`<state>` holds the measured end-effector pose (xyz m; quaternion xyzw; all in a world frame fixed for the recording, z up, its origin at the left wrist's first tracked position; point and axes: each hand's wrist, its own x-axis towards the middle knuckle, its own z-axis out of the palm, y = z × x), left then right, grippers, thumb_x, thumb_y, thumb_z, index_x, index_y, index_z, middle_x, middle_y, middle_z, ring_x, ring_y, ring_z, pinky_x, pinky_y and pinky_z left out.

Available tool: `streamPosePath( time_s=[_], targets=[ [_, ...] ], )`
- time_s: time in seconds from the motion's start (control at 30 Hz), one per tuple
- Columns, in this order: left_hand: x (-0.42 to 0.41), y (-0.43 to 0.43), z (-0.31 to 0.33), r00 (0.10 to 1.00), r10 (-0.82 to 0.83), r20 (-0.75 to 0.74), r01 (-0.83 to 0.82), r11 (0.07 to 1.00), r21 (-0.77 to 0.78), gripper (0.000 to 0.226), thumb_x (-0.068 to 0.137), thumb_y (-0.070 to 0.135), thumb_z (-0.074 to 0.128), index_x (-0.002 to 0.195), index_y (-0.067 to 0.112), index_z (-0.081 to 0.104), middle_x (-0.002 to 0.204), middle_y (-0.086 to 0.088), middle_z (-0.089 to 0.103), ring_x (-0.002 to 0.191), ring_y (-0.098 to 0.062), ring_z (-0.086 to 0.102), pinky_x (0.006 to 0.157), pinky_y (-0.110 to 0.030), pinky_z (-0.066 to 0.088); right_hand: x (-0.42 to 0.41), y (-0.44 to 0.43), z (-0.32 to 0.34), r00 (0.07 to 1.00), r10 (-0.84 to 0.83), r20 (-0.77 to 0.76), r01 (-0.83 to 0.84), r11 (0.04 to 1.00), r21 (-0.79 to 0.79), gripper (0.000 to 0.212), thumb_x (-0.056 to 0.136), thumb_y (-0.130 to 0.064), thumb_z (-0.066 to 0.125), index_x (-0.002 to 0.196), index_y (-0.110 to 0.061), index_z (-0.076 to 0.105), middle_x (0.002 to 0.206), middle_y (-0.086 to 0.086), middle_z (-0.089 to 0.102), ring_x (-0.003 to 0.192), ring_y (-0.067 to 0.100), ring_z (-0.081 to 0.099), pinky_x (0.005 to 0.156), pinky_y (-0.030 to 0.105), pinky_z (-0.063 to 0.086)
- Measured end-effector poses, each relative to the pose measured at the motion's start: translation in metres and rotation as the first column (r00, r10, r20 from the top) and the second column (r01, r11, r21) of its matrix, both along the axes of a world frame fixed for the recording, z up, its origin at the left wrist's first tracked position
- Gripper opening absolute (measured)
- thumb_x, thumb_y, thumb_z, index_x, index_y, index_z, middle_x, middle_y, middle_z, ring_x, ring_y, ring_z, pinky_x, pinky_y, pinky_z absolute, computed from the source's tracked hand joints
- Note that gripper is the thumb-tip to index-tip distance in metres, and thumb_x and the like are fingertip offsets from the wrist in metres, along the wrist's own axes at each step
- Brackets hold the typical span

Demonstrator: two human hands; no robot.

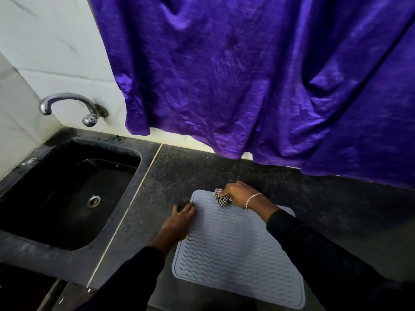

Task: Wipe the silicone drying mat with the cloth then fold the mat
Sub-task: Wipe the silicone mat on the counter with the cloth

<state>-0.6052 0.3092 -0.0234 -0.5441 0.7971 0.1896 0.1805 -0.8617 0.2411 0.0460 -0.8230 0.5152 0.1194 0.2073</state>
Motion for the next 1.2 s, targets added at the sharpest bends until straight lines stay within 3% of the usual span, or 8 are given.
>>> streamPosePath(
  time_s=[0.33,0.43,0.53,0.67,1.0,1.2],
  targets=[
    [0.001,0.002,-0.001,1.000,0.008,-0.005,-0.008,1.000,0.000,0.093,0.085,0.020,0.068,0.160,0.018,0.012,0.168,0.004,0.005,0.144,-0.047,0.022,0.112,-0.048,0.043,-0.011,0.033,-0.023,0.995,-0.081,0.053,0.081,0.997,-0.007,0.062,0.089,-0.003,0.054,0.140,-0.038,0.053,0.141,-0.006,0.053,0.124,0.027,0.052,0.112,0.036,0.038],
    [0.001,0.003,0.000,1.000,0.013,-0.013,-0.013,1.000,-0.005,0.093,0.085,0.018,0.066,0.160,0.018,0.011,0.168,0.006,0.005,0.144,-0.046,0.021,0.110,-0.048,0.045,-0.021,0.029,-0.016,0.997,-0.075,0.006,0.075,0.997,0.017,0.060,0.089,-0.005,0.055,0.139,-0.039,0.054,0.142,-0.007,0.053,0.127,0.027,0.050,0.114,0.038,0.036],
    [0.000,0.003,0.001,1.000,0.010,-0.010,-0.010,1.000,-0.005,0.091,0.086,0.017,0.065,0.159,0.018,0.011,0.168,0.005,0.004,0.145,-0.047,0.019,0.111,-0.049,0.044,-0.026,0.020,-0.004,0.996,-0.089,-0.023,0.090,0.996,0.022,0.049,0.089,-0.015,0.060,0.132,-0.038,0.061,0.135,-0.001,0.062,0.123,0.028,0.056,0.106,0.034,0.045],
    [-0.003,0.003,0.004,1.000,0.017,-0.006,-0.017,1.000,0.003,0.088,0.087,0.016,0.065,0.157,0.018,0.013,0.166,0.004,0.007,0.144,-0.050,0.020,0.106,-0.051,0.048,-0.017,0.011,0.006,0.987,-0.146,0.072,0.146,0.989,0.012,0.045,0.087,-0.014,0.062,0.128,-0.034,0.065,0.132,0.003,0.065,0.124,0.026,0.060,0.106,0.032,0.046],
    [-0.004,0.002,-0.002,1.000,-0.003,0.016,0.004,0.999,-0.039,0.081,0.084,0.013,0.065,0.152,0.015,0.019,0.161,0.001,0.013,0.134,-0.050,0.029,0.104,-0.052,0.049,-0.028,0.043,-0.016,0.982,-0.183,0.055,0.182,0.983,0.012,0.056,0.089,-0.009,0.056,0.135,-0.041,0.057,0.142,-0.011,0.055,0.116,0.026,0.053,0.106,0.033,0.043],
    [-0.004,0.002,-0.003,1.000,-0.010,0.024,0.012,0.999,-0.053,0.078,0.087,0.014,0.061,0.152,0.013,0.019,0.162,-0.001,0.014,0.136,-0.052,0.030,0.109,-0.051,0.045,-0.047,0.029,-0.003,0.978,-0.209,-0.017,0.210,0.978,0.014,0.045,0.090,-0.021,0.064,0.132,-0.037,0.061,0.135,-0.001,0.062,0.125,0.026,0.055,0.108,0.036,0.045]
  ],
)
